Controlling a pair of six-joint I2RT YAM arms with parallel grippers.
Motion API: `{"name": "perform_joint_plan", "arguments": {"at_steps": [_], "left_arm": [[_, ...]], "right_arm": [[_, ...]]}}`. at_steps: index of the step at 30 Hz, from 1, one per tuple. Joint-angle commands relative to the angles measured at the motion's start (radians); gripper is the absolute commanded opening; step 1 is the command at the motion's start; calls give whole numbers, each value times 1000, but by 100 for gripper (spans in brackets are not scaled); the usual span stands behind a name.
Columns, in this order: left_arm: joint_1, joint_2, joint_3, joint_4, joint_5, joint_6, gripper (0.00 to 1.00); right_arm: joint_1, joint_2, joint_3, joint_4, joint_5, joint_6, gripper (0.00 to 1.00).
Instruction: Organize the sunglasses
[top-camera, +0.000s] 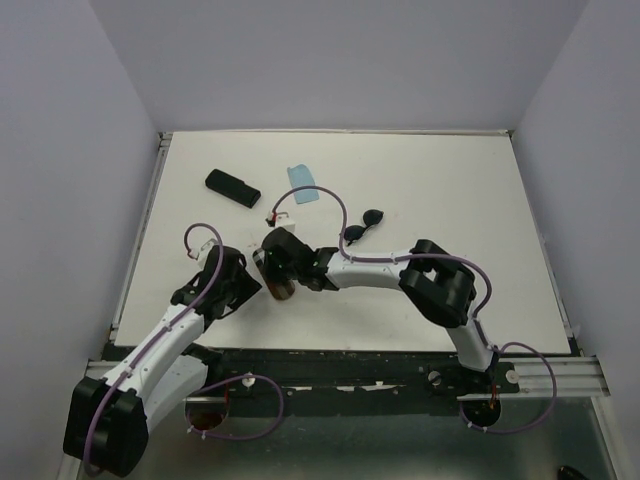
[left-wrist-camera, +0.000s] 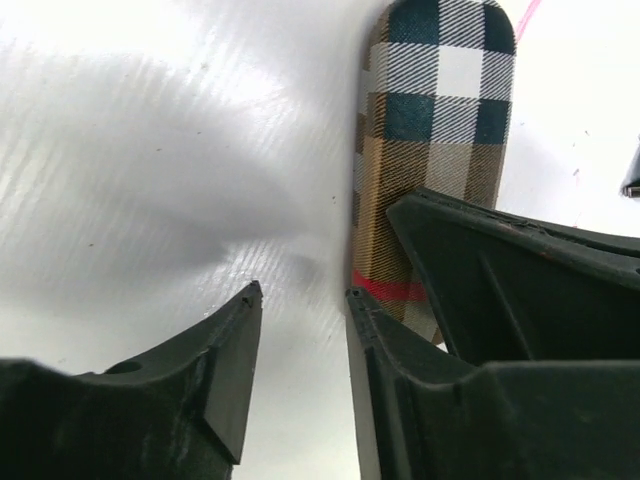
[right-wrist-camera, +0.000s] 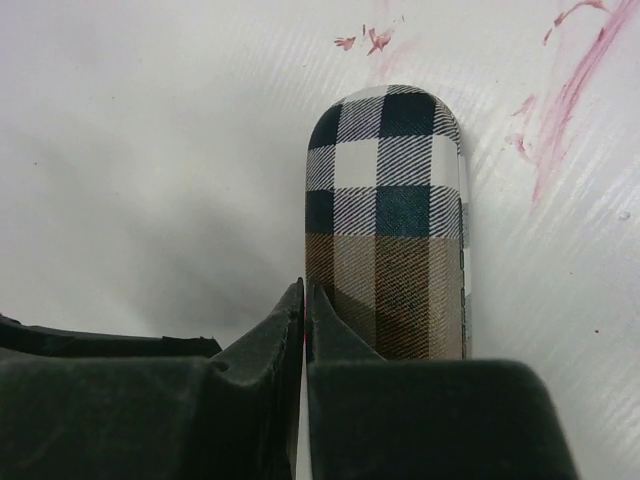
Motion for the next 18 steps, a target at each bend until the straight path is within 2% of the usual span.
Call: {"name": "perform_joint_plan", "arguments": {"at_steps": [1, 6, 10, 11, 14, 15, 18], "left_arm": [[14, -48, 13, -99, -40, -41, 50], [23, -77, 5, -84, -23, -40, 54], [29, -94, 25, -86, -14, -18, 64], [31, -101, 37, -89, -14, -11, 69], [32, -141, 72, -95, -16, 17, 95], [32, -155, 86, -98, -19, 26, 99], [32, -207, 126, -115, -28, 48, 99]], "right_arm": [[-2, 105, -50, -180, 16, -12, 11], [-2, 88, -53, -172, 12, -24, 12], [0, 17, -33, -172, 31, -61, 19], [-2, -10, -27, -167, 39, -75, 23], [-2, -102, -13, -151, 67, -115, 41], [-5, -137, -13, -145, 79, -132, 50], [-22, -220, -19, -123, 120, -155, 71]]}}
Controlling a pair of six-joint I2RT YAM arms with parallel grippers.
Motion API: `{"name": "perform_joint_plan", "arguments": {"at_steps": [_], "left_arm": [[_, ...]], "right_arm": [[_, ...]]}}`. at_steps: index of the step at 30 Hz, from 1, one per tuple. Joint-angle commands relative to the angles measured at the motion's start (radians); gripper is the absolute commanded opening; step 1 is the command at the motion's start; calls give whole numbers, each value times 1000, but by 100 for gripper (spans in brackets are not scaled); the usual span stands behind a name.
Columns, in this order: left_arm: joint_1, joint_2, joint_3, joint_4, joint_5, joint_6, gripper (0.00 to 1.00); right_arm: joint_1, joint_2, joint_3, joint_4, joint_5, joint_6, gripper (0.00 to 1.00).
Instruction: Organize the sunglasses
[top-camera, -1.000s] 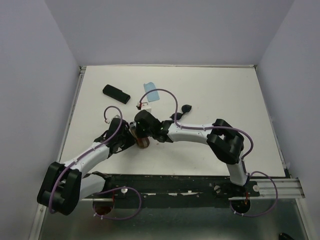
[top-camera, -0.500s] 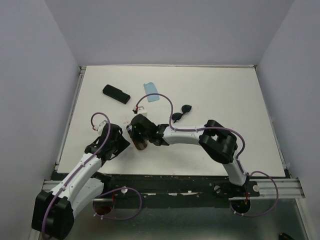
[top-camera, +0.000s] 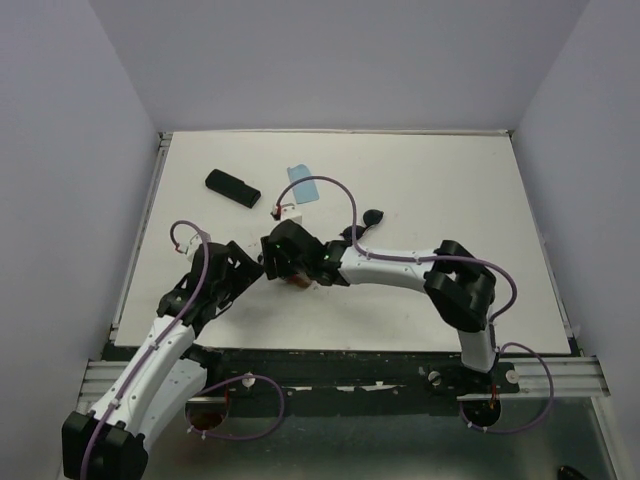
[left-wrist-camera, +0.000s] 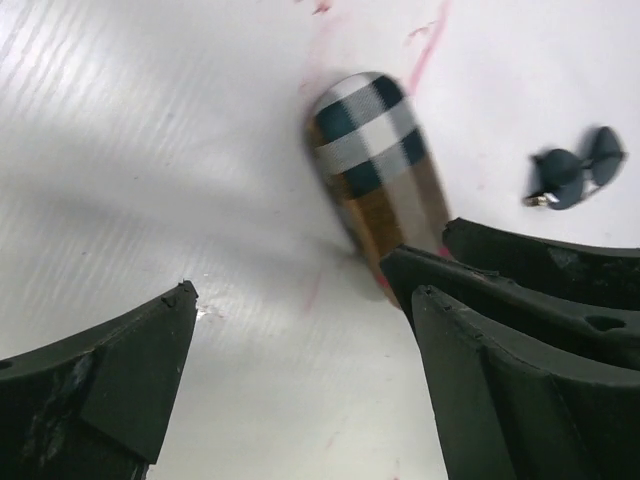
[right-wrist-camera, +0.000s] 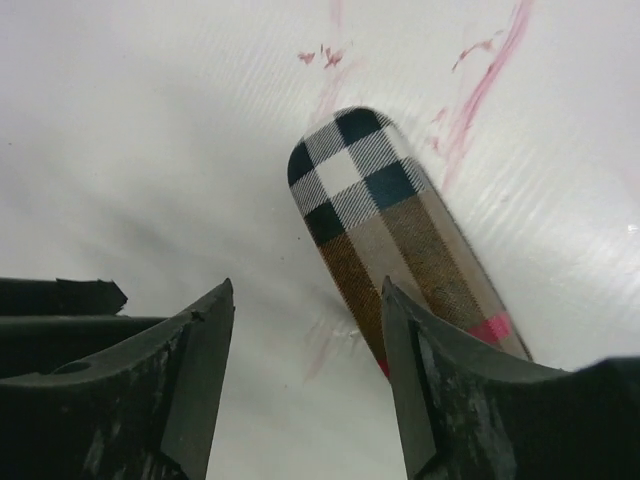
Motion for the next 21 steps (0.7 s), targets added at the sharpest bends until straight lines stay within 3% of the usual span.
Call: {"name": "perform_joint_plan", "arguments": {"at_steps": [1, 5, 11, 17, 21], "left_arm": [[6, -87, 88, -20, -23, 41, 99], [6, -124, 135, -14, -80, 47, 99], [23, 11, 267, -15, -153, 62, 99], [125, 324, 463, 41, -106, 82, 99], [259, 615, 647, 109, 49, 105, 99]], "right_arm": [[-33, -160, -14, -33, 118, -76, 78], [-80, -247, -64, -24, 194, -90, 98], [-198, -387, -234, 29, 135, -76, 100], [-272, -540, -441, 145, 119, -64, 100], [-278, -628, -522, 168, 187, -74, 100]]}}
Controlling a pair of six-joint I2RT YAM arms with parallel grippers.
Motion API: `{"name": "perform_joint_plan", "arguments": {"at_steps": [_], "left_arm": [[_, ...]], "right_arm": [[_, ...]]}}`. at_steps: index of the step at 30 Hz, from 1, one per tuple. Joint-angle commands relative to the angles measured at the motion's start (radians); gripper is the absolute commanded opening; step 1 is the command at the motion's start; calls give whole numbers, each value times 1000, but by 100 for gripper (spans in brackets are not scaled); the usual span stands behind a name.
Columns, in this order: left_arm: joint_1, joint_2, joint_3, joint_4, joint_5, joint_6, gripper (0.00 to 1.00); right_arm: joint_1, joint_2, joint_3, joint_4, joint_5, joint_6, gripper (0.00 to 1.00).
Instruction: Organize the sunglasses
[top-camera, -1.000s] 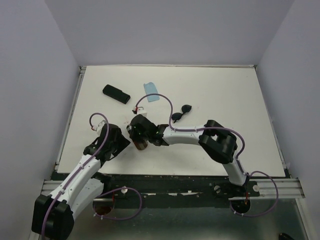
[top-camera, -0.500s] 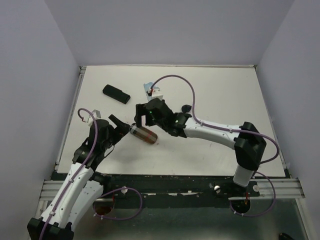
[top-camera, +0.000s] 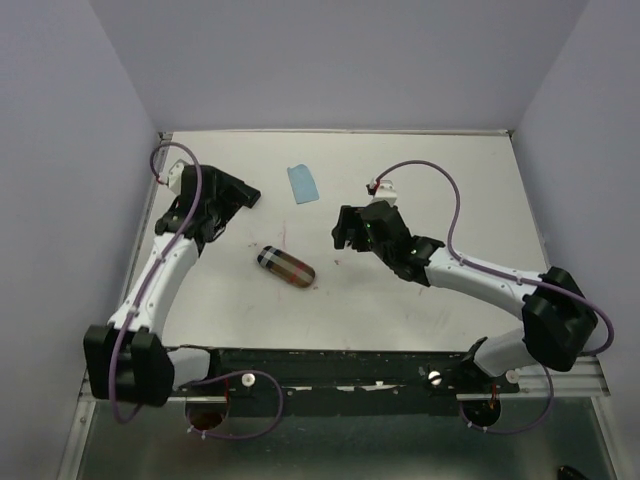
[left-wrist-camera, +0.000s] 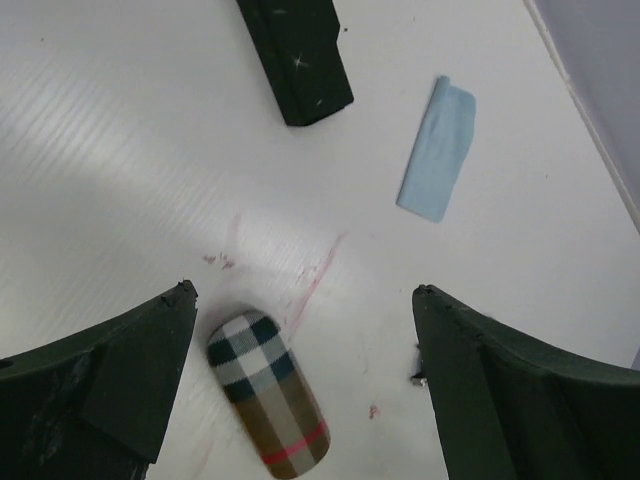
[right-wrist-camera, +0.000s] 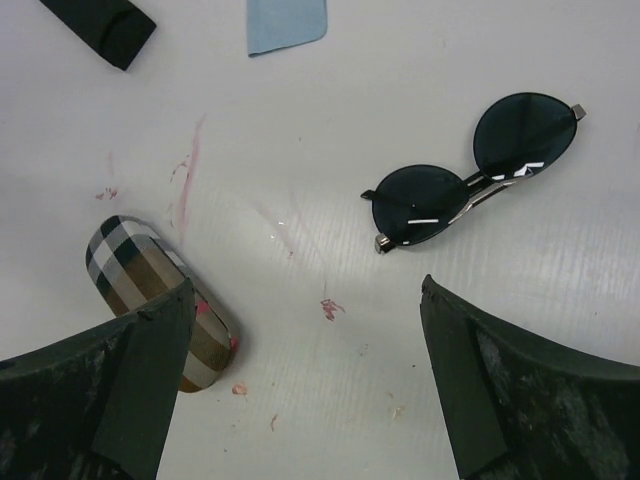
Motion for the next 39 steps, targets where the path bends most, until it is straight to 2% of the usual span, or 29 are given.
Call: {"name": "perform_joint_plan", "arguments": {"at_steps": [1, 5, 8, 12, 13, 21, 30, 36, 39], "left_arm": [[137, 287, 206, 97, 151, 31, 99], [204, 609, 494, 48, 180, 0, 99], [226, 828, 746, -97, 179, -47, 99], [244, 1020, 958, -176, 179, -127, 99], [246, 1057, 981, -178, 215, -145, 98], [250, 1125, 934, -118, 268, -296, 94], [226, 1125, 946, -231, 274, -258, 89], [171, 1113, 952, -303, 274, -207, 88], [129, 1108, 963, -310, 304, -182, 84]], "right_arm": [[2, -112, -71, 94, 77, -6, 100], [-7, -158, -98, 115, 105, -21, 100], [-14, -192, -113, 115, 145, -38, 100], [-21, -230, -142, 141, 175, -52, 100], [-21, -237, -150, 147, 180, -58, 100], [-24, -250, -174, 177, 238, -89, 100], [-27, -249, -180, 195, 251, -105, 100], [-29, -283, -193, 195, 264, -112, 100], [-30, -306, -203, 195, 269, -112, 100]]}}
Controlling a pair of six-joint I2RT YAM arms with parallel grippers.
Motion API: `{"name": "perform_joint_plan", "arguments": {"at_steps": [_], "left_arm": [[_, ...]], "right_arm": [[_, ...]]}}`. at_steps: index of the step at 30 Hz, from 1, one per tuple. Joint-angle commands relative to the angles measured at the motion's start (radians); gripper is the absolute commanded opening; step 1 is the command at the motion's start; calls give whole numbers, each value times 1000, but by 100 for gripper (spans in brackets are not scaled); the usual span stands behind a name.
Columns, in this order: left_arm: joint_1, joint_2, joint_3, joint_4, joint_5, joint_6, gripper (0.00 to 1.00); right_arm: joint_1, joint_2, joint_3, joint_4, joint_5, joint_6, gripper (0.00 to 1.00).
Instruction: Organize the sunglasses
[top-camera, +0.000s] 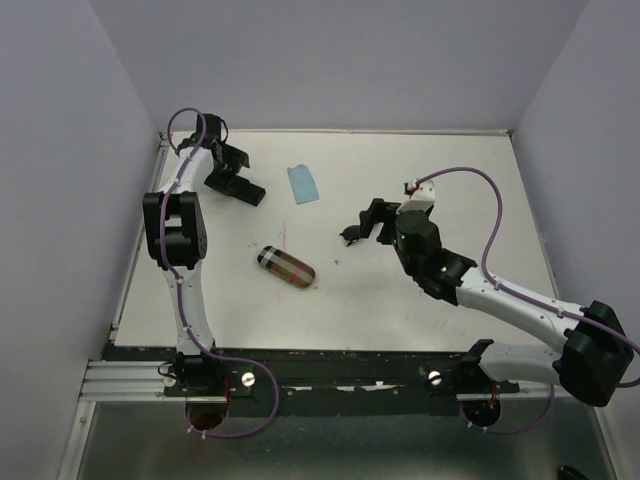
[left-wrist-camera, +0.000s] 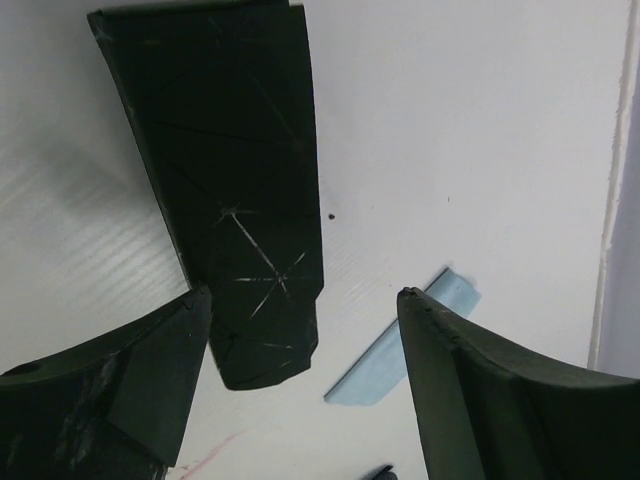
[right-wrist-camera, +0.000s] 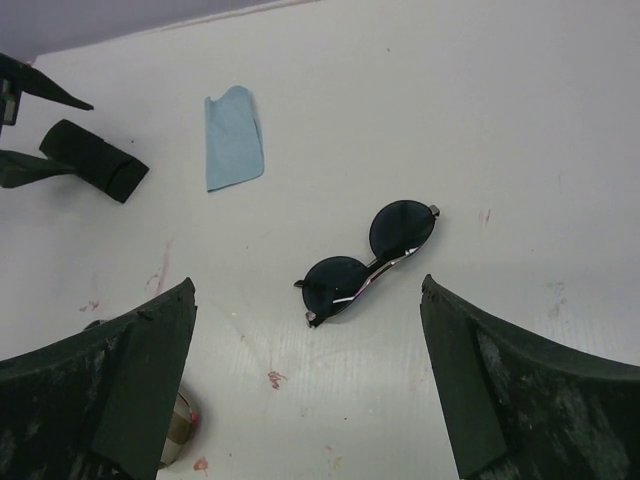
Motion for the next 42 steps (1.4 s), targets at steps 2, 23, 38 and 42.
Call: {"name": "perform_joint_plan", "arguments": {"at_steps": [2, 23, 38, 42], "left_arm": [[-102, -6, 29, -151, 42, 44, 84], [-106, -178, -10, 78, -121, 124, 95], [9, 88, 80, 297, 69, -103, 99], [1, 13, -96, 361, 91, -164, 99]], "right_arm": [[-8, -52, -28, 30, 49, -11, 100], [-8, -146, -62, 24, 67, -6, 100], [-9, -135, -79, 71, 104, -58, 100], [-8, -134, -84, 87, 107, -73, 100]]}}
